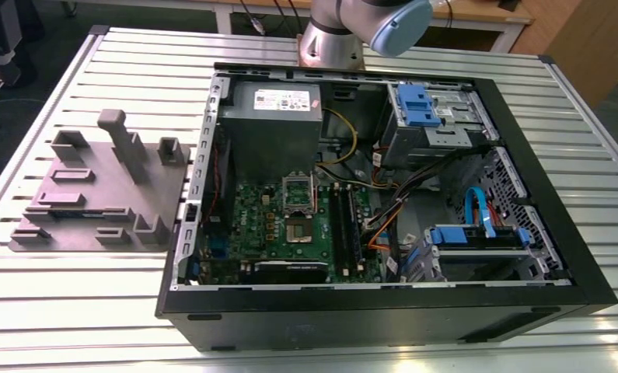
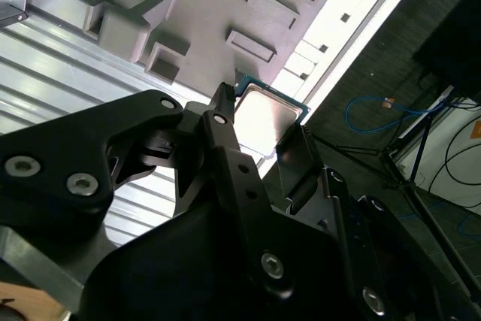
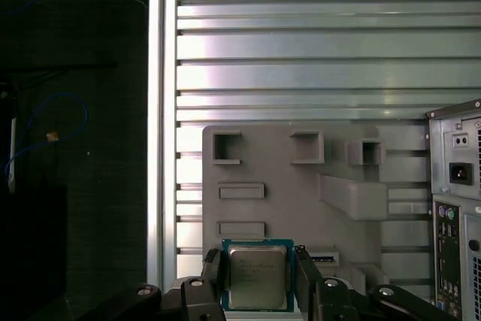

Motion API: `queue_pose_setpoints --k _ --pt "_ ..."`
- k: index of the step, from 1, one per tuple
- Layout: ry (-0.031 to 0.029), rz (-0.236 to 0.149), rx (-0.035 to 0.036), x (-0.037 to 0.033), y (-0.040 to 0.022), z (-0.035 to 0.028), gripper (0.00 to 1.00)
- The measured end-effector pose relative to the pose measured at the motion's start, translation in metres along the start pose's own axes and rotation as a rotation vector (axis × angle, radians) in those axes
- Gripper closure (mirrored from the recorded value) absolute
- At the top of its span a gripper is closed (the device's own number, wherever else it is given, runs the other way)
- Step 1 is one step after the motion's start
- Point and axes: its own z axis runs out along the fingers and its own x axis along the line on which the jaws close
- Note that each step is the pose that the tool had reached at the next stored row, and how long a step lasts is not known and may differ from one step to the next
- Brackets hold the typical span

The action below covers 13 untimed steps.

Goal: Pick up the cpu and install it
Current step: 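Pick up the cpu and move it towards the insertion slot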

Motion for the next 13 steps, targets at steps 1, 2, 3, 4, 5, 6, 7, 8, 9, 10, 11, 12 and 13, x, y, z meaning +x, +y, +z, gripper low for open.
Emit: queue_pose_setpoints --k 1,2,3,4,5,6,7,8,9,10,11,12,13 --pt "0.0001 0.000 0.0001 -0.0001 0.0000 -0.0001 0.53" --pt "0.0000 0.000 0.0000 -0.0003 0.0000 0.0000 0.53" --pt "0.0000 0.000 0.0001 -0.0005 0.0000 0.0000 0.53" --pt "0.0001 0.000 0.0001 -0.0008 0.0001 -0.0001 0.53" --pt "0.0002 0.000 0.0000 -0.0010 0.0001 -0.0001 0.53" --pt "0.0001 0.000 0.0000 -0.0014 0.0000 -0.0001 0.53" --pt "0.0002 0.000 0.0001 -0.0020 0.0000 -0.0001 0.53" --pt "0.0002 0.000 0.0002 -0.0031 0.0001 -0.0002 0.53" --pt "0.0001 0.000 0.0001 -0.0041 0.0001 -0.0001 0.53" --pt "0.0001 0.000 0.0000 -0.0052 0.0001 -0.0001 0.53" --pt "0.0001 0.000 0.0000 -0.0061 0.0002 -0.0002 0.53" --pt "0.0001 0.000 0.0000 -0.0068 0.0002 -0.0002 0.53" --pt "0.0000 0.000 0.0000 -0.0073 0.0002 -0.0001 0.53"
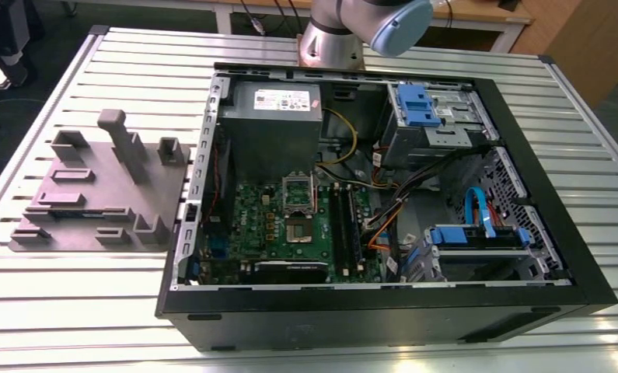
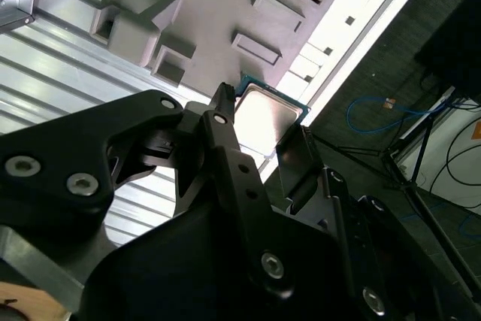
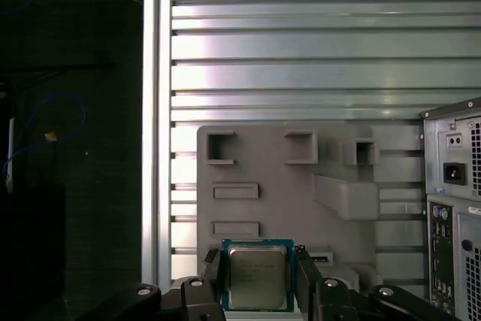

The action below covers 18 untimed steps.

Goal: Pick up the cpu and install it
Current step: 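Pick up the cpu and move it towards the insertion slot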

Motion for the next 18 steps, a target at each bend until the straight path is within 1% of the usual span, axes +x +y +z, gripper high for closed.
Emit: queue_pose_setpoints --k 18 --pt "0.0000 0.000 0.0003 -0.0004 0.0000 0.0000 0.53"
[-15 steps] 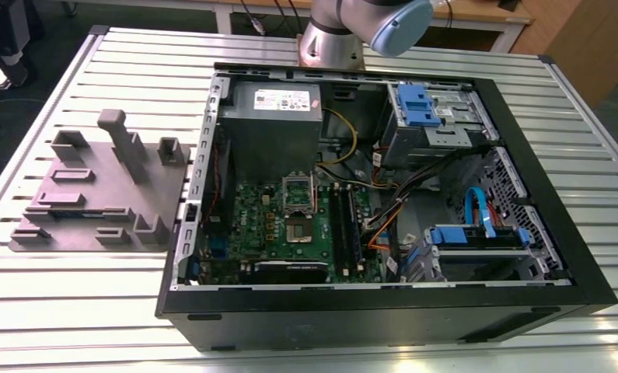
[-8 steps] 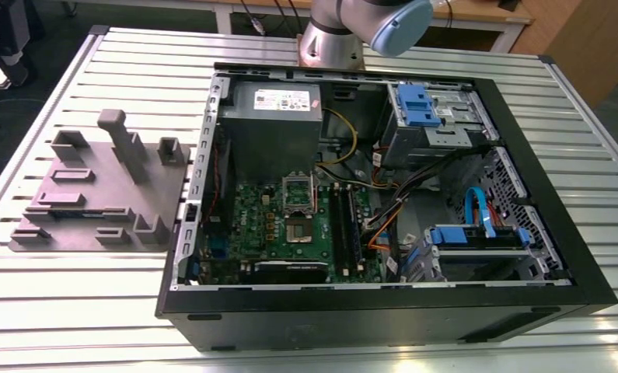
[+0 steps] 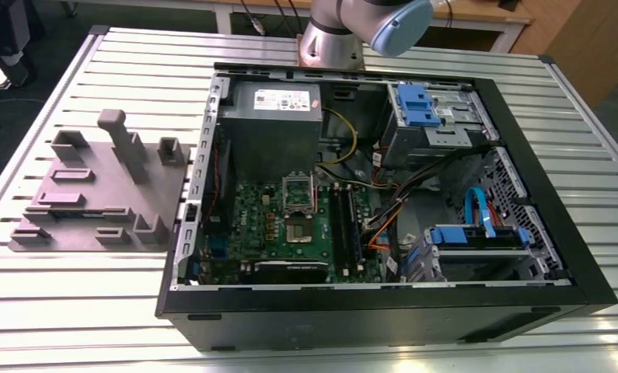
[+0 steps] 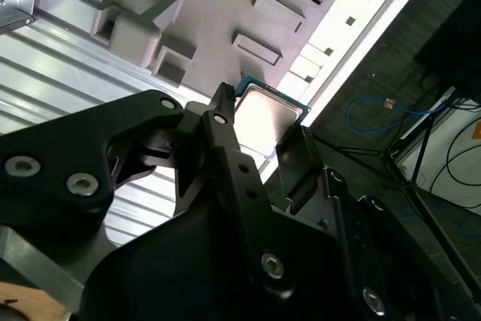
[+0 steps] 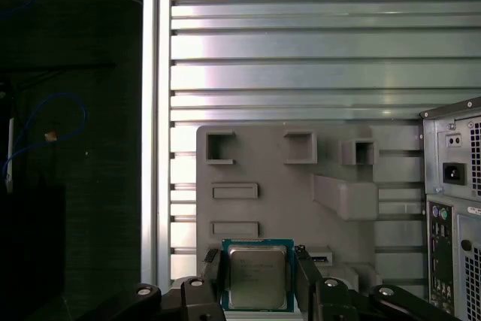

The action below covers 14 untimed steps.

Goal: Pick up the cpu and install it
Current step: 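Pick up the cpu and move it towards the insertion slot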

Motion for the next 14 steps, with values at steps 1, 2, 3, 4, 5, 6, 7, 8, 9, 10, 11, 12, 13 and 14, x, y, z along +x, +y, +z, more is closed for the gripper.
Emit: queue_pose_setpoints --k 1,2,3,4,5,6,7,8,9,10,11,12,13,14 --pt "0.0002 0.000 0.0000 -0.0001 0.0000 0.0000 0.53" --pt "0.0004 0.000 0.0000 -0.0002 0.0001 0.0000 0.53" --pt "0.0007 0.000 0.0001 -0.0003 0.0000 -0.0001 0.53" --pt "0.0011 0.000 0.0000 -0.0006 0.0000 0.0000 0.53" --pt "0.0020 0.000 0.0001 -0.0009 0.0000 -0.0001 0.53" --pt "0.0031 0.000 0.0002 -0.0012 0.0001 -0.0002 0.53" --pt "0.0039 0.000 0.0001 -0.0015 0.0000 -0.0001 0.53" --pt "0.0041 0.000 0.0001 -0.0015 0.0000 0.0000 0.53" --pt "0.0042 0.000 0.0001 -0.0015 0.0000 0.0000 0.53" --pt "0.0044 0.000 0.0001 -0.0015 0.0000 -0.0001 0.53" --pt "0.0043 0.000 0.0000 -0.0015 0.0000 0.0000 0.53" --pt "0.0045 0.000 0.0001 -0.0015 0.0000 0.0000 0.53" --pt "0.0045 0.000 0.0001 -0.0015 0.0000 -0.0001 0.53" --pt "0.0044 0.000 0.0002 -0.0015 0.0000 -0.0001 0.53"
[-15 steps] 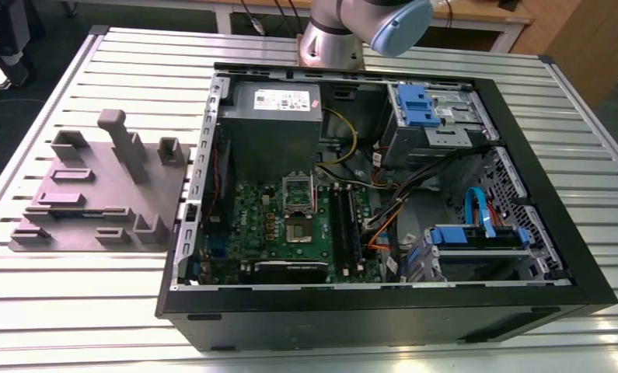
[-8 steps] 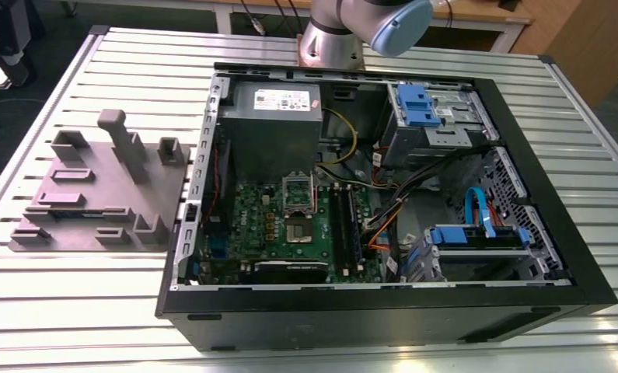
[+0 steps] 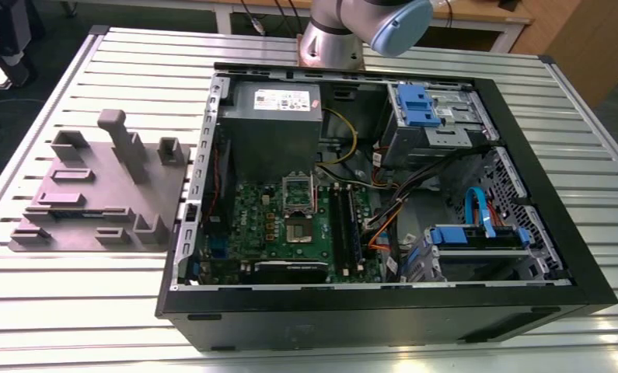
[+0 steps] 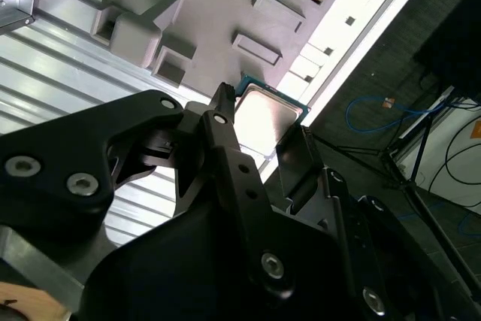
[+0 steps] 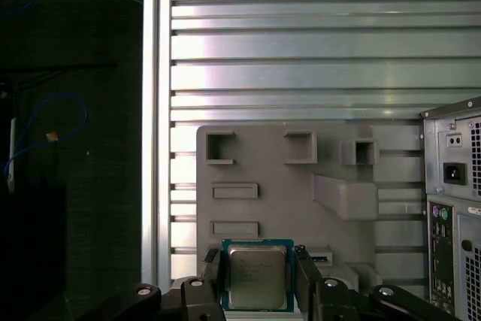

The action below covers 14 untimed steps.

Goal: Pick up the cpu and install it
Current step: 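Pick up the cpu and move it towards the insertion slot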

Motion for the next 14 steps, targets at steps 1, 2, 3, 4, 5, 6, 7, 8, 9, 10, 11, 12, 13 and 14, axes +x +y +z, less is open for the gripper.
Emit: queue_pose_setpoints --k 1,2,3,4,5,6,7,8,9,10,11,12,13,14 --pt "0.0000 0.000 0.0000 0.0000 0.0000 -0.0002 0.53" --pt "0.0001 0.000 0.0001 0.0000 0.0000 -0.0006 0.53" --pt "0.0002 0.000 0.0002 0.0000 0.0001 -0.0016 0.53" --pt "0.0002 0.000 0.0002 0.0000 0.0002 -0.0026 0.53" --pt "0.0002 0.000 0.0002 0.0000 0.0002 -0.0038 0.53" --pt "0.0000 0.000 0.0001 0.0001 0.0003 -0.0050 0.53" --pt "0.0000 0.000 0.0001 0.0001 0.0004 -0.0063 0.53" --pt "0.0000 0.000 0.0001 0.0002 0.0004 -0.0074 0.53" --pt "-0.0001 0.000 0.0000 0.0002 0.0004 -0.0080 0.53" --pt "-0.0002 0.000 -0.0001 0.0002 0.0004 -0.0080 0.53" --pt "-0.0003 0.000 -0.0001 0.0002 0.0005 -0.0080 0.53" --pt "-0.0001 0.000 0.0000 0.0002 0.0005 -0.0082 0.53" --pt "0.0000 0.000 0.0001 0.0002 0.0005 -0.0083 0.53" --pt "0.0000 0.000 0.0001 0.0002 0.0005 -0.0083 0.53"
